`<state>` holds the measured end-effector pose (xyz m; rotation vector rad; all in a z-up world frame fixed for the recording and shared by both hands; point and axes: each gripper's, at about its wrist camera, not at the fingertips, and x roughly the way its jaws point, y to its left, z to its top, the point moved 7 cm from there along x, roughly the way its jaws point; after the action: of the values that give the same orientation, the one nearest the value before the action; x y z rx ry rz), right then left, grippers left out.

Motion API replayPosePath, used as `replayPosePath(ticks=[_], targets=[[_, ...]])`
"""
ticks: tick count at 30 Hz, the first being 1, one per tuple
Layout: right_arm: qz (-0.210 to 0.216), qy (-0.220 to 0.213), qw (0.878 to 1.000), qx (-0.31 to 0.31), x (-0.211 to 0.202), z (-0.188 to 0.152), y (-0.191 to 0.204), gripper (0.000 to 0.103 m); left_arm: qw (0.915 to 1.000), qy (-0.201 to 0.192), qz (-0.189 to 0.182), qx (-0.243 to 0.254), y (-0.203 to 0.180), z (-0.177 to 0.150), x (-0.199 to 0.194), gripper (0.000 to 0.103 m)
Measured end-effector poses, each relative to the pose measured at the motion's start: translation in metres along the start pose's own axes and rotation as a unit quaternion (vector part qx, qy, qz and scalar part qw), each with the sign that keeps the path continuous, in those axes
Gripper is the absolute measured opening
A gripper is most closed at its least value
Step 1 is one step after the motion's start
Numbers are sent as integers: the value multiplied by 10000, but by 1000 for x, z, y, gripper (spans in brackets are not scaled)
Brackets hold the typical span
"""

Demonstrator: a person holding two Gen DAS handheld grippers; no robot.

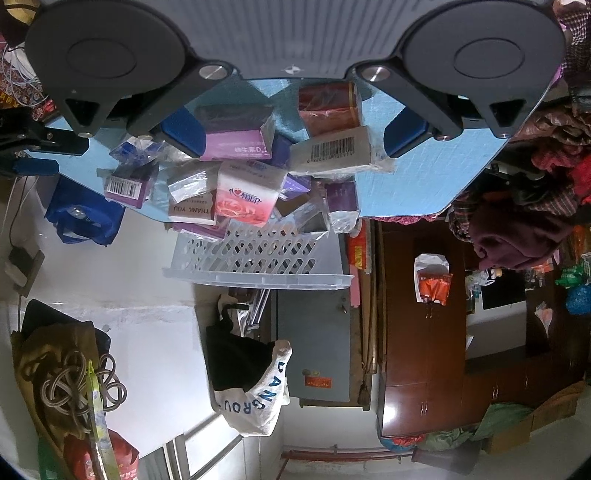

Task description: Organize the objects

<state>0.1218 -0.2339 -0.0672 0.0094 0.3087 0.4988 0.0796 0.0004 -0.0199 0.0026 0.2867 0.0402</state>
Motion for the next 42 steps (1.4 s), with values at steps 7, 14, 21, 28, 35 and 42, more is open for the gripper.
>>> replayPosePath(ticks=[7, 14, 21, 28, 35, 42], targets=[[3, -3, 10000, 13, -1, 0, -1, 103, 10000, 0, 1, -2, 0, 0, 0, 103], [-3, -12, 10000, 13, -1, 1, -1, 103, 10000, 1, -2, -4, 0, 0, 0, 103], [0, -13, 10000, 11, -1, 1, -1, 103, 10000, 5, -3, -10, 1, -1, 0, 103], [-1, -14, 10000, 14, 0, 1, -1, 103, 10000, 5, -7, -11, 1, -1, 0, 103], [23, -9, 10000, 44, 0, 0, -1, 103, 10000, 11, 2, 1, 2, -2, 1, 103], [11, -13, 10000, 44, -1, 1, -2, 103, 10000, 14, 6, -1, 2, -2, 1, 103]])
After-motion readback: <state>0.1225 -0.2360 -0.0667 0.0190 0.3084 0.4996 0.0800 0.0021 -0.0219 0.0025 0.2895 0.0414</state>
